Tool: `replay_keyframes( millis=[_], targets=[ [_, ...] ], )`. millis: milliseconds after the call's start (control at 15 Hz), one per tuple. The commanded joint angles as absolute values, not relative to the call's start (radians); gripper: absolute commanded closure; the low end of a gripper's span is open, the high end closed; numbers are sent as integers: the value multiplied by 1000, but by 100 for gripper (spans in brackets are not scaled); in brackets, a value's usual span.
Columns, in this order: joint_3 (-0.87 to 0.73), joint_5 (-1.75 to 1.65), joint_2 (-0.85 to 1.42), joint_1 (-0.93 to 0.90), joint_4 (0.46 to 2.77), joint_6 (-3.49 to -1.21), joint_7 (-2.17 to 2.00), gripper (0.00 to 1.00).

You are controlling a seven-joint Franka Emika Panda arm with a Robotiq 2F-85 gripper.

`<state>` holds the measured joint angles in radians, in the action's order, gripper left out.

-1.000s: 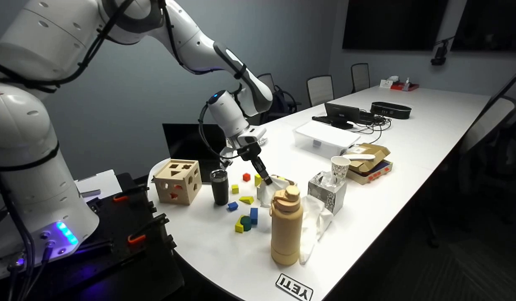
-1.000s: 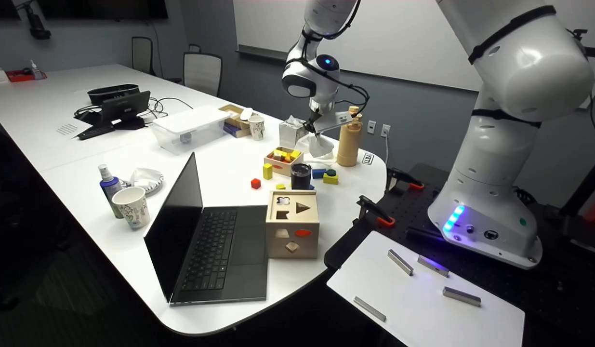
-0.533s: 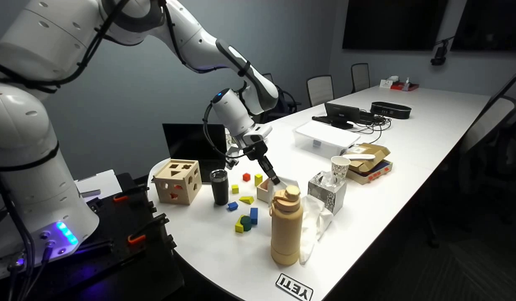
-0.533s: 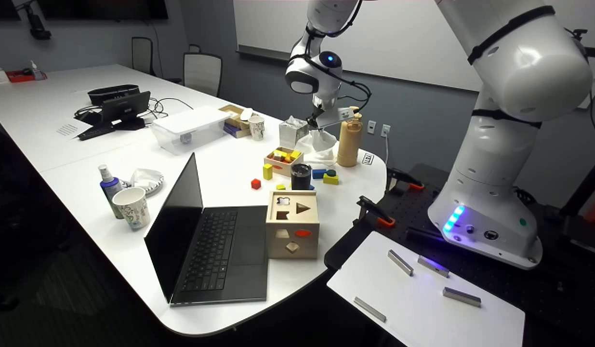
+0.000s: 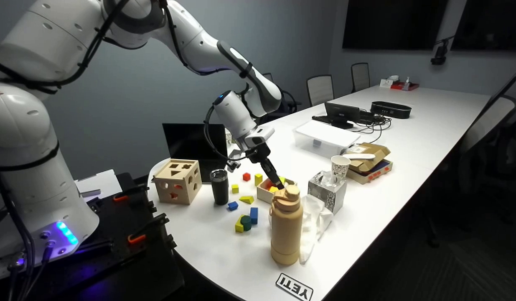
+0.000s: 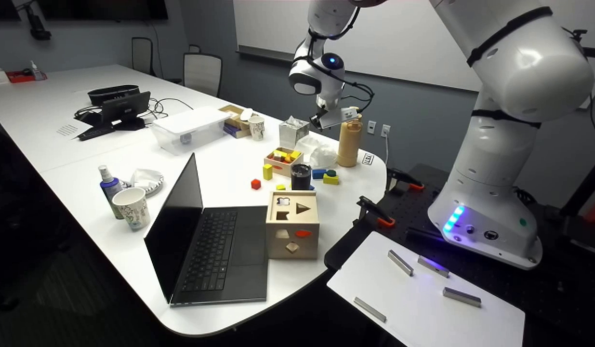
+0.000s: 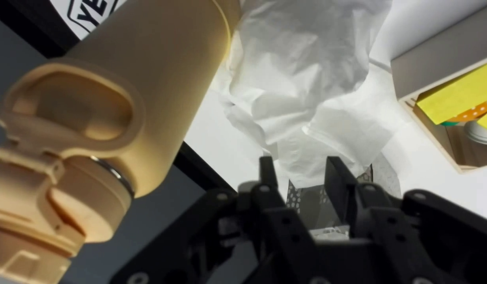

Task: Use a napkin to wipe the laptop screen

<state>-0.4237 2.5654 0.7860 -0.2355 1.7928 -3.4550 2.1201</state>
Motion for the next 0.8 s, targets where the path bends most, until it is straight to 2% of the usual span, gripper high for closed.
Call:
replay_keyframes(
  millis=[0,267,733],
  targets=[
    [-388,2603,741,-232,1809,-3455,2210,29],
    [-145,2652,641,-81,1879,-3455,2370,1],
    [385,2602,608,244,2083,-3456,2340,0]
  ],
)
